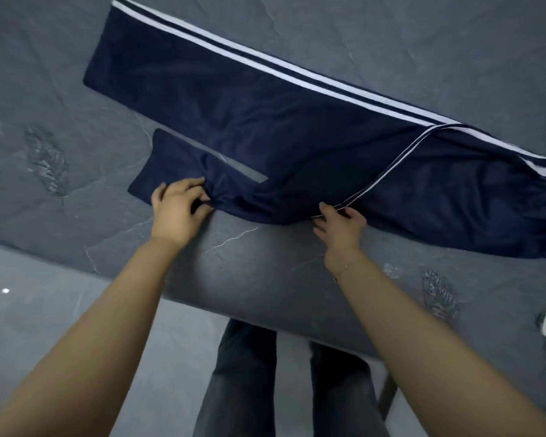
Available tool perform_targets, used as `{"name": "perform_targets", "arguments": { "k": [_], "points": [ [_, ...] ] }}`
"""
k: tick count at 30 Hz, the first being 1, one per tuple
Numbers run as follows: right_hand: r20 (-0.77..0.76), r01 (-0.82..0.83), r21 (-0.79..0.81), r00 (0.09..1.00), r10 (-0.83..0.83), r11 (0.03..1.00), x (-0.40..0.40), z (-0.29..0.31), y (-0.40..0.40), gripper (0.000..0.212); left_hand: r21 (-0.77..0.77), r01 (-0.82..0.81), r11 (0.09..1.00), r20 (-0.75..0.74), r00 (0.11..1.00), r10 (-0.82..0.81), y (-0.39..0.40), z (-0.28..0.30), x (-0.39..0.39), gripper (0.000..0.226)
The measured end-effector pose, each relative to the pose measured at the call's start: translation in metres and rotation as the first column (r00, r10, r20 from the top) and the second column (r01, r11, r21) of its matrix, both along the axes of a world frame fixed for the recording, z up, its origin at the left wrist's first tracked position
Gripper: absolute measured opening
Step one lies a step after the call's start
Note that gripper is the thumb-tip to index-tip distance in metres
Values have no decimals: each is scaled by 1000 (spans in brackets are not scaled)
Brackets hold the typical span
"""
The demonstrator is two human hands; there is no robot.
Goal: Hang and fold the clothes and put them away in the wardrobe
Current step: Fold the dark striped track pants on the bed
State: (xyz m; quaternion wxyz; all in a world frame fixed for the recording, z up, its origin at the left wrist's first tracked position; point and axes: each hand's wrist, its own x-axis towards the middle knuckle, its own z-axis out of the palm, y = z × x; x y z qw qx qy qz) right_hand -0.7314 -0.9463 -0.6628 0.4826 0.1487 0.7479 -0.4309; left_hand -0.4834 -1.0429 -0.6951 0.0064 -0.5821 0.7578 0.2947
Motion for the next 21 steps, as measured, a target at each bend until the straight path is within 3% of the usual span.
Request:
{"name": "perform_targets", "arguments": {
  "k": [3,5,7,9,11,13,16,18,21],
  "points": [
    [140,163,24,976,-165,986,10,0,-18,47,405,6,914,-215,973,89,-45,26,2,13],
    [196,125,2,973,-123,992,13,5,-32,29,544,-65,837,-160,971,179,-76,44,3,33],
    [226,134,-91,968,-111,987,10,11,-45,24,478,-81,875,-48,992,118,-108,52,2,45],
    [268,170,-238,958,-103,956,2,18,-61,25,285,-42,958,31,999,34,-137,55,-3,44],
    [289,116,-369,957,-5,922,-7,25,-79,29,66,-57,996,65,996,53,-155,54,-11,34],
    [183,-167,-394,949,255,904,-12,30,-92,47,-104,-70,992,118,990,82,-157,53,-22,38],
    [27,-593,-249,786,617,766,-10,31,-97,73,-63,-44,997,16,999,45,-140,45,-32,45],
    [-156,-729,-180,684,713,660,-11,29,-92,59,-9,54,999,20,998,-53,-116,39,-30,51],
    [-606,-894,3,355,712,448,-22,19,-84,34,31,88,996,125,988,-91,-83,23,-25,69]
  ]
}}
